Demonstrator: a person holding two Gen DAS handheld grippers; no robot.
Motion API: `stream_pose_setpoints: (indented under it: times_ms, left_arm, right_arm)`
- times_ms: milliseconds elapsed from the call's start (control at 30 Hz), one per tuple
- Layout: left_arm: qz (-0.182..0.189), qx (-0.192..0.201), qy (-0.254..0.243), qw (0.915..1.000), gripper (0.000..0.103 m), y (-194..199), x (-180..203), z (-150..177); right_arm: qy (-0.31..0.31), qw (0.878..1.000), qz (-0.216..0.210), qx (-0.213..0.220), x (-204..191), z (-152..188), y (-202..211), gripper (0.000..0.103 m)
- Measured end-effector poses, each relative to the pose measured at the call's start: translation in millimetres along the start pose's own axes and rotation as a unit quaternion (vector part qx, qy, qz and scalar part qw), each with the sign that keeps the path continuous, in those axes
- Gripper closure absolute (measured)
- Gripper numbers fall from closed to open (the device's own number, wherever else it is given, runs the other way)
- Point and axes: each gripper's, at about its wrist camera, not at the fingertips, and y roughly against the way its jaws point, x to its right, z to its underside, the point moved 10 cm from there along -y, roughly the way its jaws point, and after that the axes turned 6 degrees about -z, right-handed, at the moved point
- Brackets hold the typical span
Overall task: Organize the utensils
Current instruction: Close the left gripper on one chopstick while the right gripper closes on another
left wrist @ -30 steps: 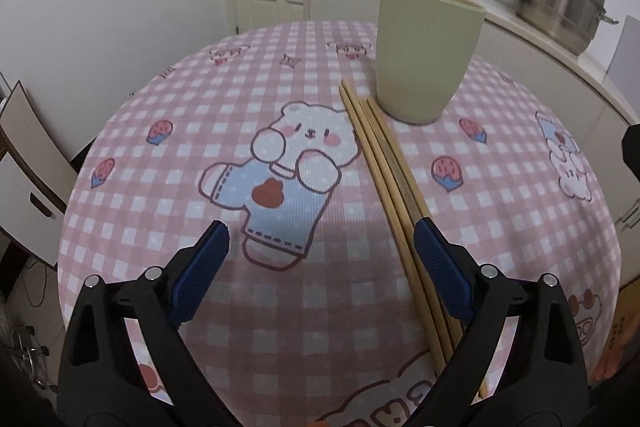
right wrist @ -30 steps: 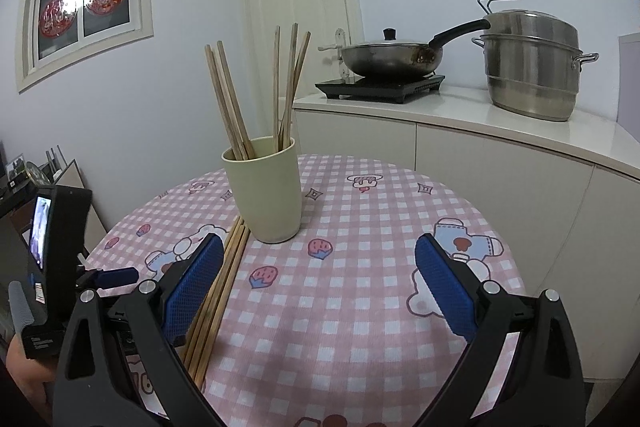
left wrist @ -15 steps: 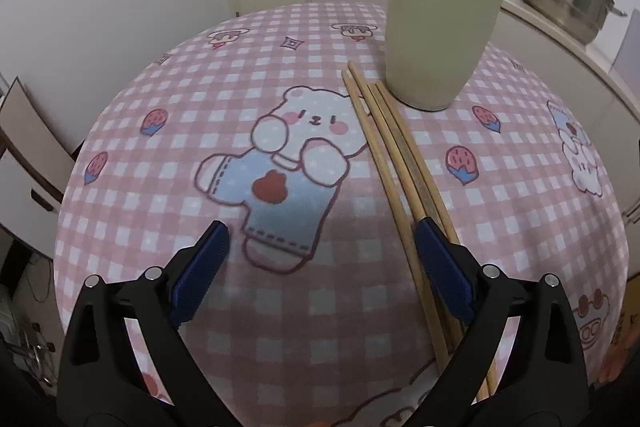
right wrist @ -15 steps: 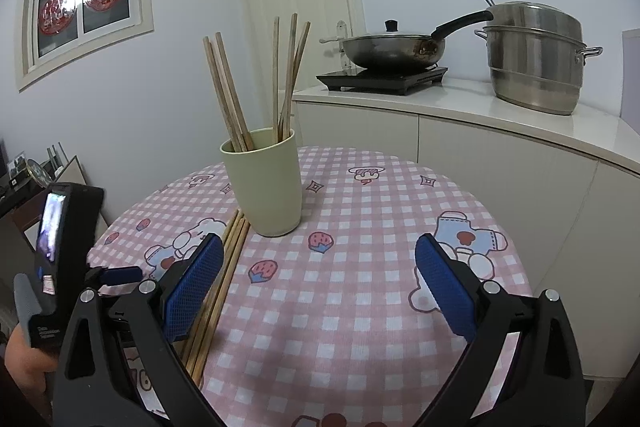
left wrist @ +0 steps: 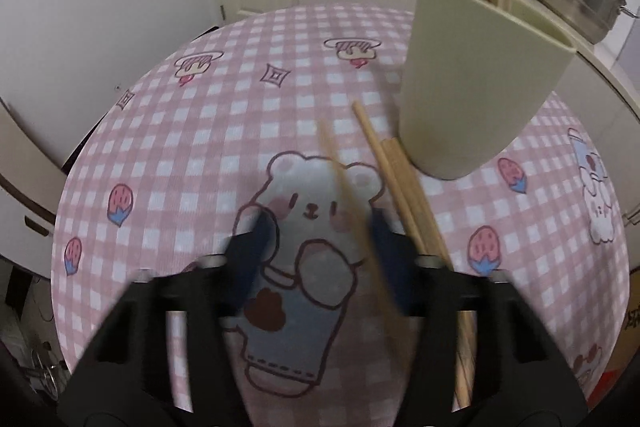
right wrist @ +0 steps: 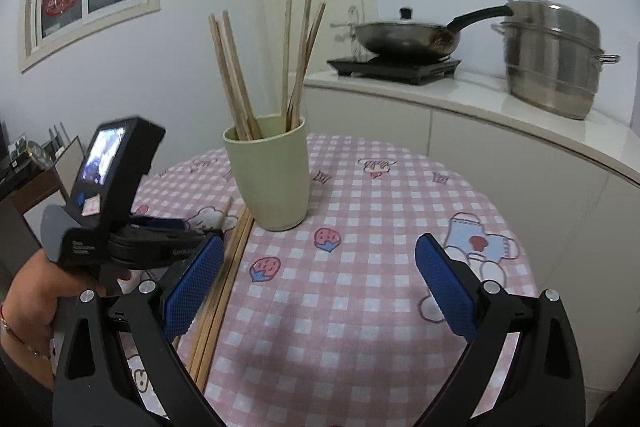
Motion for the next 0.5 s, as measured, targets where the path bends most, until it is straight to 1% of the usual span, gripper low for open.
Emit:
stream_pose_setpoints:
  times_ms: [33,100,133,200,233,300,367,500]
  left_arm:
    - [0.004,0.002,-0.002,1.0,0.068,0,1,0]
    - [0.013,0.006,0.002,0.9999,0.08,2,0,0]
    - [0.023,0.007,0.007,0.9997,0.087,3,-2,0]
    - [0.051,0.007,0.021,0.9985,0.094,8,-4,2]
    - [0.052,0.007,0.021,0.9984,0.095,11,-3,3]
    - [0.042,0.013,0.014,0.999,0.099,16,-8,4]
    - [0.034,0.013,0.012,0.9993,0.099,18,-13,6]
    - [0.037,0.011,0.018,0.9991,0.099,19,-23,16]
  right_arm:
    - [0.0,1.0,-0.004,-0.011,-1,1,-5,0.01]
    - [-0.003,0.999,-0.017,-0.026,-3,3,-12,0.01]
    - [-0.004,0.999,-0.023,-0.036,-4,5,-17,0.01]
    - [-0.007,0.998,-0.035,-0.056,-9,8,-25,0.01]
    - [-0.005,0.997,-0.038,-0.071,-11,11,-31,0.01]
    - [-0.002,0.994,-0.044,-0.1,-15,17,-42,0.01]
    - [0.004,0.99,-0.047,-0.129,-20,23,-54,0.01]
    - [0.028,0.985,-0.042,-0.165,-30,29,-69,0.01]
